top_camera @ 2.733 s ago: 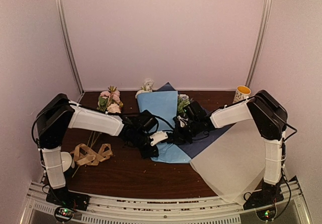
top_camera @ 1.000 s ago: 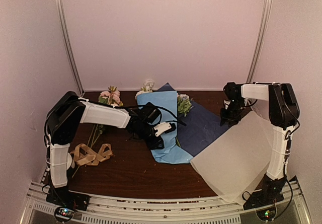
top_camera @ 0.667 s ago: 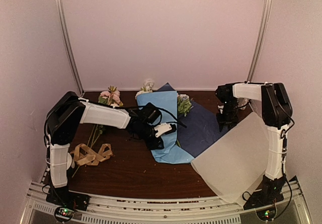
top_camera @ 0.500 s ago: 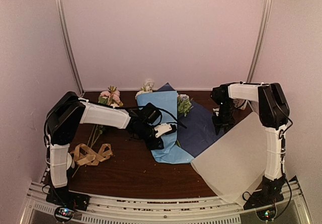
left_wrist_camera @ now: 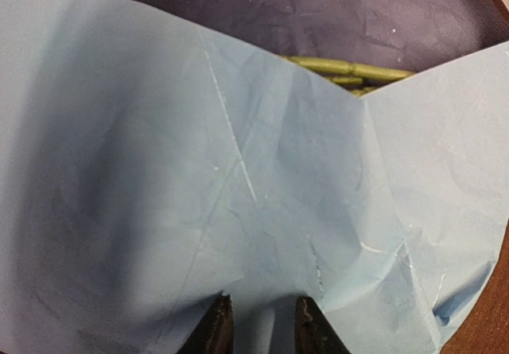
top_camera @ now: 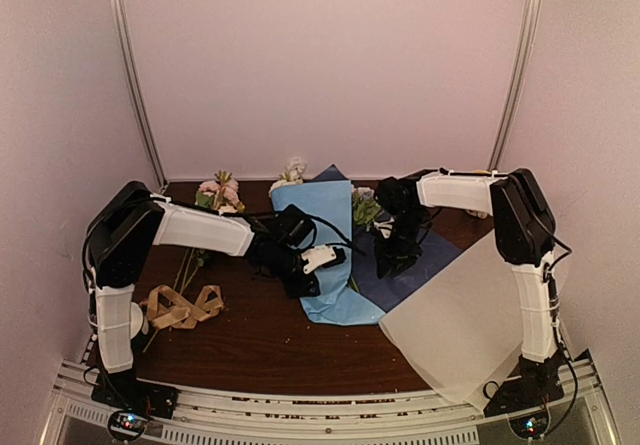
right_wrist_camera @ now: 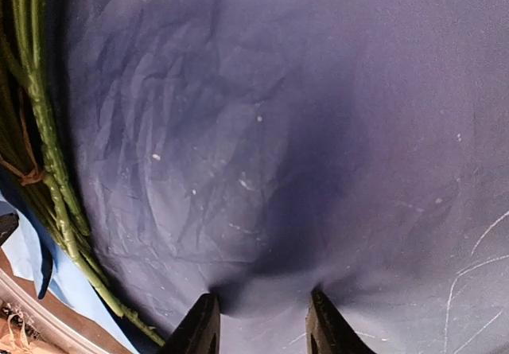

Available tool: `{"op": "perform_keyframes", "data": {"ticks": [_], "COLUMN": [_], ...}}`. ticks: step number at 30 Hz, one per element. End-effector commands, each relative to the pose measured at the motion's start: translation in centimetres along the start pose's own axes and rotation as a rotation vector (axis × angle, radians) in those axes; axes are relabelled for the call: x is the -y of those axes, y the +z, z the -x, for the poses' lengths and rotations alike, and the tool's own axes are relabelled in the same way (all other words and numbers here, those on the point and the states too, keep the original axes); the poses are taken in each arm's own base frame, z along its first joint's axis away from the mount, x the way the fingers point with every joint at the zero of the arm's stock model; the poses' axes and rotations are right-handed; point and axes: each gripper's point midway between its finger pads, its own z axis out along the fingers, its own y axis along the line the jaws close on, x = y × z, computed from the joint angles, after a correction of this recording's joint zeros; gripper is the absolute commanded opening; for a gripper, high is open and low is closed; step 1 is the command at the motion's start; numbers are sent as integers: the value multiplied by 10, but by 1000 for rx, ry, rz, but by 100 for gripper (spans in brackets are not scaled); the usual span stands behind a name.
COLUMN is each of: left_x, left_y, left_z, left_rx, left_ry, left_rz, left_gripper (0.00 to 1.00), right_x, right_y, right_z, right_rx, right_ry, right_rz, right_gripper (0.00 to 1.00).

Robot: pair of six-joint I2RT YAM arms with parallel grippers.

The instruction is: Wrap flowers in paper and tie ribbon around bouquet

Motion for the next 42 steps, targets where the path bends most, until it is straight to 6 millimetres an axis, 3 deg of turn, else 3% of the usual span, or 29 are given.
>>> {"op": "perform_keyframes", "data": {"ticks": [1,6,9,16,24,29,32,34,38,42], "left_x": [2,3,3,-1,-12,-21,-27,-29,-26,-24], "left_y": [8,9,9,7,-5,-14,-14,-12,-7,-2], "left_z": [-64,-60,-60,-51,-10,15,26,28,26,20], "left_rx": [-207,-191,-189,-170,-69,-3,19,13,11,-7], "left_ry": [-48,-52,-54,-65,-65,-57,-51,-51,-53,-48], "left_rz": [-20,-28,-30,-16,27,58,70,74,58,50], "left_gripper": [31,31,31,31,31,34,35,35,35,35], "right_x": [-17,-48,-69,-60,-59,-65,-81,-87,-71,-64], "right_y": [-25,-33,-24,11,33,36,24,10,-4,3], "right_z": [4,-23,-46,-69,-89,-96,-91,-77,-38,-13], "right_rx": [114,153,119,39,-17,-10,18,69,187,232], "right_ry": [-15,-105,-163,-148,-122,-105,-106,-98,-24,26], "right_rz": [47,124,207,199,209,256,342,373,291,238], "right_gripper": [36,35,37,38,36,35,35,35,33,23]}}
